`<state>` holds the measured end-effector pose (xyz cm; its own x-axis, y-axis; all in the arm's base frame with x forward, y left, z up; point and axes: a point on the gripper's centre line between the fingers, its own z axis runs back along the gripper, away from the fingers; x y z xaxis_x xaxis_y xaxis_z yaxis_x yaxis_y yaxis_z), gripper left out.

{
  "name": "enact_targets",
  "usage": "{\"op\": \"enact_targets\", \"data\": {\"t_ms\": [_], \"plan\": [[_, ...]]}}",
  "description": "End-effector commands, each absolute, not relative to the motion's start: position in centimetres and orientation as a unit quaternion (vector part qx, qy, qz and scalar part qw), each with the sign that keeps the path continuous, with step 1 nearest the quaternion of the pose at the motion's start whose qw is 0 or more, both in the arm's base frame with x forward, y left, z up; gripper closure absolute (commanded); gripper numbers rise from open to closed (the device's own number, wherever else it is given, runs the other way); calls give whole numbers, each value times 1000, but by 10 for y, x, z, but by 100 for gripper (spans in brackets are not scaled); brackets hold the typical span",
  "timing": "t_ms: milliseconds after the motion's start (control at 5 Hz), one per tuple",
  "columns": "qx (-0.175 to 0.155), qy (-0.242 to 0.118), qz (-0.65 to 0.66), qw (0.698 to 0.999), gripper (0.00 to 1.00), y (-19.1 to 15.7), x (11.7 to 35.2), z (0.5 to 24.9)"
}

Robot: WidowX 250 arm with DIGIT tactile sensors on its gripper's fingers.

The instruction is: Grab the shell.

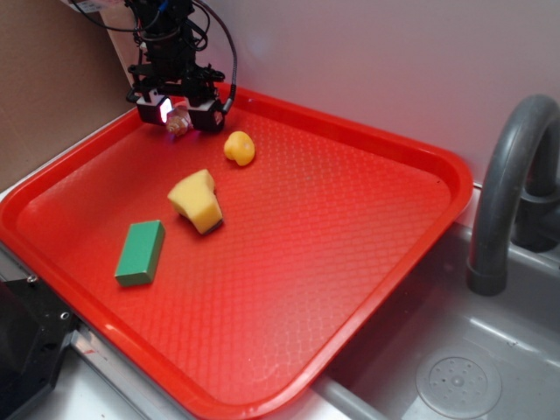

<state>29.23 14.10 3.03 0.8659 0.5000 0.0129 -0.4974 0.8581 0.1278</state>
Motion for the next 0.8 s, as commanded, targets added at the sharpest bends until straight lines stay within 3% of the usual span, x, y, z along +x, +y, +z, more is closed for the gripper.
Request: {"op": "enact_targets", "data": {"t_ms": [0,200,400,600], "plan": [[54,-49,189,979,100,68,283,146],[11,-28,154,988,100,46,269,194],[-50,-9,146,988,100,40,249,213],[-77,-10,149,986,100,46,242,215]]}}
